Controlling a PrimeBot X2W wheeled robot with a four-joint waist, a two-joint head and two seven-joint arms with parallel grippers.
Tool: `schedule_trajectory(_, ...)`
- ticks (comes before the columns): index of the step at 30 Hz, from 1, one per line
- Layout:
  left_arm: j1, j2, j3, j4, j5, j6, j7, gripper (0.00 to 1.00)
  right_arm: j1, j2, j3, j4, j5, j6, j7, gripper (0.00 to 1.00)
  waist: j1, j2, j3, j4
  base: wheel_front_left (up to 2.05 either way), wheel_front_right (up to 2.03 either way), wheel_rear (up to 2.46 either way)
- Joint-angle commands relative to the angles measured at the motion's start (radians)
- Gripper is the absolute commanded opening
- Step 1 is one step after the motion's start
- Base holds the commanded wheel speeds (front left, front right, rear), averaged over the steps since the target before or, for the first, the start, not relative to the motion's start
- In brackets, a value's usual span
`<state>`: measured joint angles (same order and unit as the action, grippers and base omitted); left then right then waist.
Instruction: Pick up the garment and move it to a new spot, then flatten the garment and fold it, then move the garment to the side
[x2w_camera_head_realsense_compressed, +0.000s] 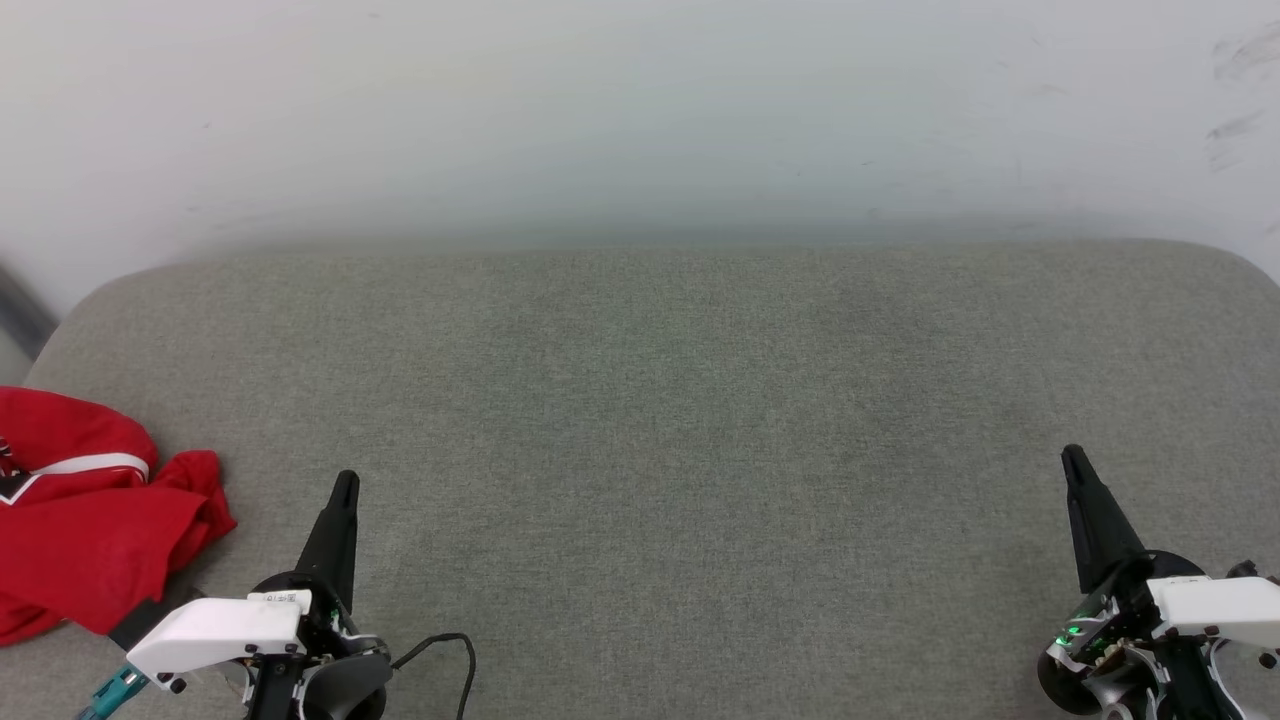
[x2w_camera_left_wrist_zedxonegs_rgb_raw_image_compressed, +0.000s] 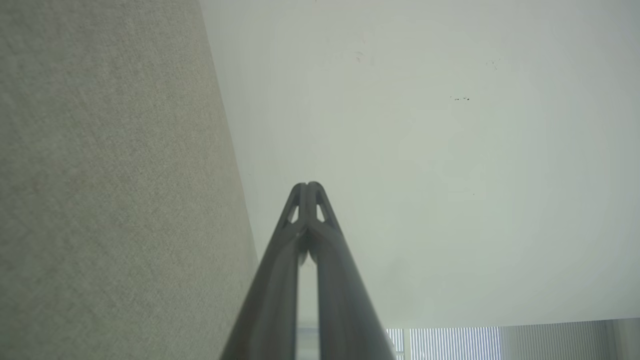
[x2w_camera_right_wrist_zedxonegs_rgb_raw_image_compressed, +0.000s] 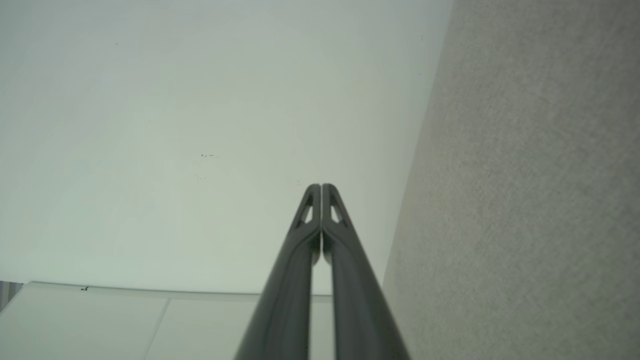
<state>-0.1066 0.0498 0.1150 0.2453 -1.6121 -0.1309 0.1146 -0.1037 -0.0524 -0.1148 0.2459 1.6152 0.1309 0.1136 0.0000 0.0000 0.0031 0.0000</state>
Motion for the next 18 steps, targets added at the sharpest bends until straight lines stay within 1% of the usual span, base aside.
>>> schedule_trajectory(1, -0.005, -0.001, 0.001, 0.0, -0.002, -0.003, 0.002, 0.0, -0.011, 0.005, 0.001, 0.001, -0.005, 0.0, 0.001, 0.0, 0.0, 0.0, 0.0, 0.0, 0.0, 0.0, 0.0)
schedule_trajectory(18, -0.005, -0.001, 0.001, 0.0, -0.002, -0.003, 0.002, 0.0, -0.011, 0.004, 0.001, 0.001, -0.005, 0.0, 0.001, 0.0, 0.0, 0.0, 0.0, 0.0, 0.0, 0.0, 0.0)
